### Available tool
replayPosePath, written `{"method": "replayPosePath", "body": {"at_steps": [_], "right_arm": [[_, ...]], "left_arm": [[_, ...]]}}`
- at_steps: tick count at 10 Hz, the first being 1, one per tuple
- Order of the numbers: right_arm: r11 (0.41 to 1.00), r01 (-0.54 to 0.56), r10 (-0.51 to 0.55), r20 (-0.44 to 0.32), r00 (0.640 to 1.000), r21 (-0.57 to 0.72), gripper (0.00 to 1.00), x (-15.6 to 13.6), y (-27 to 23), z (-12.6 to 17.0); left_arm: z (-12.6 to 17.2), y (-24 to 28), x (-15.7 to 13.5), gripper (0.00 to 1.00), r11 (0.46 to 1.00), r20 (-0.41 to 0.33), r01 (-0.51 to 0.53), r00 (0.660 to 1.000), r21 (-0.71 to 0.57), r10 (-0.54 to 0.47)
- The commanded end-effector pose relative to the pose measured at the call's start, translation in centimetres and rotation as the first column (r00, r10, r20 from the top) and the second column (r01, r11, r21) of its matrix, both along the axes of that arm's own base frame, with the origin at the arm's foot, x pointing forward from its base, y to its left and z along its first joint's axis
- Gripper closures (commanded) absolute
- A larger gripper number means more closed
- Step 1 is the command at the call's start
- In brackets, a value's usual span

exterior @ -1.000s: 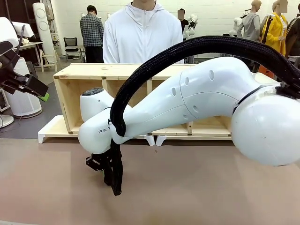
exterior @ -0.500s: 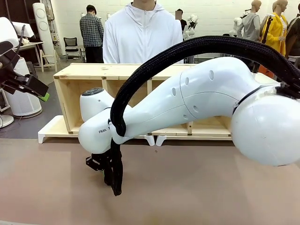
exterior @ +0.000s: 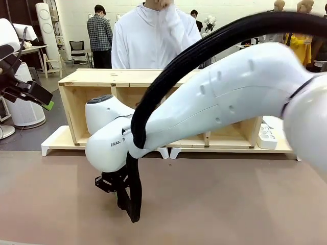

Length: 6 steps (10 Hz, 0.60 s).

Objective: Perform cable management.
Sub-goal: Pull the grasped Power Cable to the location of the Power Strip.

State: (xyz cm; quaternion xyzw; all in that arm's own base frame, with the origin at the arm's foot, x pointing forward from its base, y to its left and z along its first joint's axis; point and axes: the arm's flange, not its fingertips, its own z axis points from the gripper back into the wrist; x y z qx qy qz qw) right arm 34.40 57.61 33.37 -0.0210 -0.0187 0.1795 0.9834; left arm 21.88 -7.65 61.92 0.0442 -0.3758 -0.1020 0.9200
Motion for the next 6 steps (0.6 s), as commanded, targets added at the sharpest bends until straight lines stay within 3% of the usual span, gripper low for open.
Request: {"method": "replayPosePath", "body": {"at_steps": [1, 2, 6], "right_arm": [[0.998, 0.060, -0.060, 0.000, 0.998, 0.021, 0.86, -4.1, -3.3, 1.0], [0.992, 0.123, -0.124, 0.028, 0.992, 0.034, 0.86, -7.4, -6.0, 2.4], [0.967, 0.250, -0.253, 0.052, 0.966, 0.055, 0.86, -11.8, -10.5, 3.2]], "left_arm": [[0.1, -0.1, 0.1, 0.00, 1.000, 0.011, 0.002, 1.000, -0.002, -0.002], [0.1, -0.1, 0.1, 0.00, 1.000, 0.011, 0.002, 1.000, -0.002, -0.002], [0.1, -0.1, 0.1, 0.00, 1.000, 0.011, 0.002, 1.000, -0.002, -0.002]]}}
